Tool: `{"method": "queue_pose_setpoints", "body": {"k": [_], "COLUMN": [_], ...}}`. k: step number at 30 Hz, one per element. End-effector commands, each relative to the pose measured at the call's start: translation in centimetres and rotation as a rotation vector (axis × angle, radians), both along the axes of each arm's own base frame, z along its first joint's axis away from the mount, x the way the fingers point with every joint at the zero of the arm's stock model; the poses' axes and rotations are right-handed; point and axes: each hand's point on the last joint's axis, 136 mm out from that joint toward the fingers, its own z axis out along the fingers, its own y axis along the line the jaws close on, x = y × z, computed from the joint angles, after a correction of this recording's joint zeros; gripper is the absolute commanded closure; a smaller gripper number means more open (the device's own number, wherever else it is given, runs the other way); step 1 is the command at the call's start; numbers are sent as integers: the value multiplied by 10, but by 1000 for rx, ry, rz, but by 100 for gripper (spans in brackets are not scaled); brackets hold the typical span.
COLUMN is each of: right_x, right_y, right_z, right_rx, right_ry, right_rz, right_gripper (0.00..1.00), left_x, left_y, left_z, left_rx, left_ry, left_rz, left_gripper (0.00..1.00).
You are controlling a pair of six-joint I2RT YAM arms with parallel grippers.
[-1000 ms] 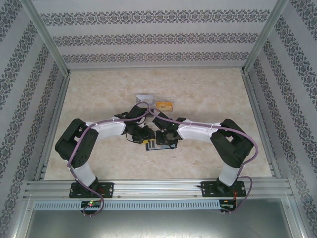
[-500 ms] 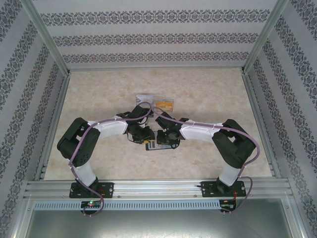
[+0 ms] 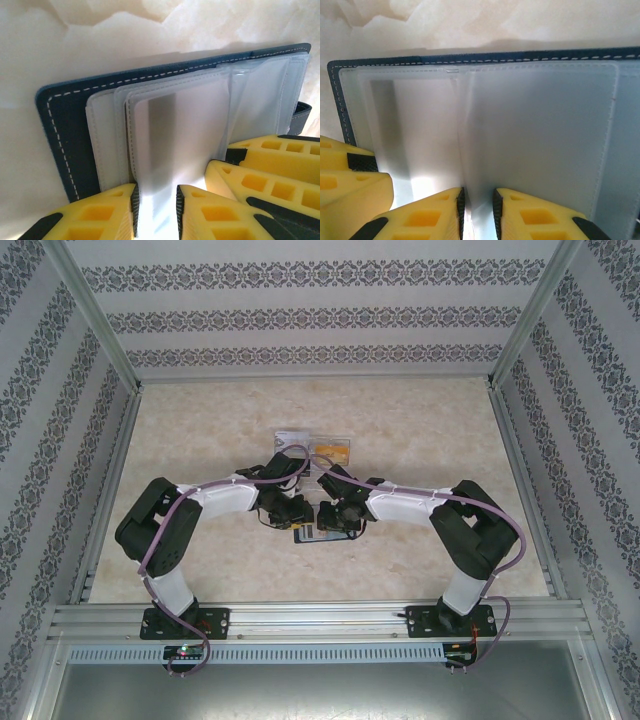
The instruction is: Take the credit cards out of the card holder
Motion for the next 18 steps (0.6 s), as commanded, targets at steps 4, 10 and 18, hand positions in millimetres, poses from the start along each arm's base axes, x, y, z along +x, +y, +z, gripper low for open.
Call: {"method": "queue_pose_setpoints", "body": {"k": [4,10,18], "right_x": [-18,-16,-13], "right_y": [-32,-31,-27], "right_z": [-33,-30,-21], "right_rx": [-120,-107,-62], "right_ry": [80,72,52], "right_rz": [-20,-18,-10], "right_gripper": [74,73,72], "left_x": [0,2,3], "left_y": [-18,-19,-18], "left_z": [20,28,30], "left_rx": [-78,-92,-106], "left_ry": [-83,-114,-117], "left_rz": [-67,-71,-52], "left_gripper": [72,72,75]}}
